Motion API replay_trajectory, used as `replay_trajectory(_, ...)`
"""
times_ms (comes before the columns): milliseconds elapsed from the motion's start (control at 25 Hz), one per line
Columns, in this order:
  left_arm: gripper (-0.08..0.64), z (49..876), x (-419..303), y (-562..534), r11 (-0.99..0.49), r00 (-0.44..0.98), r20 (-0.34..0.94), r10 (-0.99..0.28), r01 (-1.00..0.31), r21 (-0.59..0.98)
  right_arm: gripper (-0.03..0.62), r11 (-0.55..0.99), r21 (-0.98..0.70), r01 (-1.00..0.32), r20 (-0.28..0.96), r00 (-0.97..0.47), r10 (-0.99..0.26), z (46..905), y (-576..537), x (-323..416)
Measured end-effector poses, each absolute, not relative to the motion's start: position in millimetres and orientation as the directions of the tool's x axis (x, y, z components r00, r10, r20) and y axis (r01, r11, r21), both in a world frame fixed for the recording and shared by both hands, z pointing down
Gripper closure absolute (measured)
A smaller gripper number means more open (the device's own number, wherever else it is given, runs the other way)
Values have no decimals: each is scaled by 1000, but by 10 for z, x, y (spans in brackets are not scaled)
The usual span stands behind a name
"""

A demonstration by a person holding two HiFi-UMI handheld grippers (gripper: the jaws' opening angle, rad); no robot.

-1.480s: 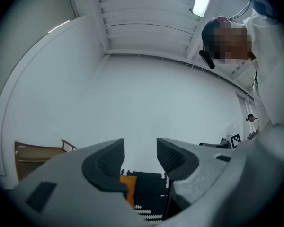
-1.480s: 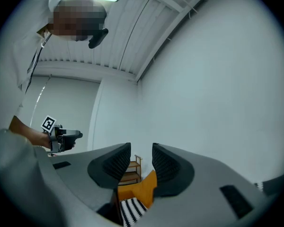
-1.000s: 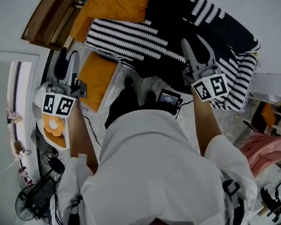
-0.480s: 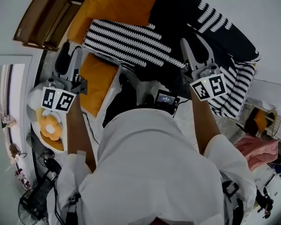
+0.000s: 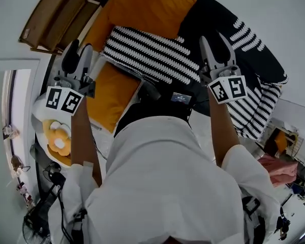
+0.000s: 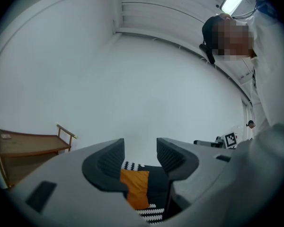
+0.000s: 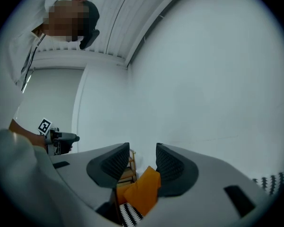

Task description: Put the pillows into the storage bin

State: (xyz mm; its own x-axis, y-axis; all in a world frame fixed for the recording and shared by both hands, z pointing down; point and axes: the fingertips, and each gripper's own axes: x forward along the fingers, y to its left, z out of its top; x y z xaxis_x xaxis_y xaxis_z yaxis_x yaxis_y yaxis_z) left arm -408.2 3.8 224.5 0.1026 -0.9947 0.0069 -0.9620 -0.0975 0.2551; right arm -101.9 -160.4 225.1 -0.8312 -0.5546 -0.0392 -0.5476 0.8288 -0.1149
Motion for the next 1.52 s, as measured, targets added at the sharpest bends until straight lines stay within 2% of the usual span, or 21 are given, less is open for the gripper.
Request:
replay_trajectory(280, 351, 2555, -4193, -372, -111, 136, 67, -988, -950, 291, 391, 816, -114, -566, 33, -824, -566, 2566, -1957, -1138)
replay_trajectory(600, 337, 3108, -4526, -1209, -98, 156, 217, -964, -962, 256, 356, 756, -278, -593, 136, -803, -580, 3430, -2702, -1375)
replay_trajectory(920, 310, 4070, -4922, -2200, -54, 148, 375, -915, -967, 249, 331, 656, -421, -626, 226, -773, -592, 4433, -3496, -1534)
replay_trajectory(1120, 275, 4781, -5161, -2610, -14, 141, 470, -871, -965, 262, 314, 657, -427, -622, 290, -782, -552, 5171, -3807, -1703)
replay_trajectory(1360, 267, 5576, -5554, -2963, 43, 107, 561, -821, -968, 247, 304, 621, -455, -638, 355, -770, -531, 6023, -4172, -1773)
replay_trajectory(1520, 255, 6056, -5655, -3056, 33, 117, 617, -778, -974, 226, 295, 602, -487, -633, 420, -774, -474, 6677, -4338, -1817)
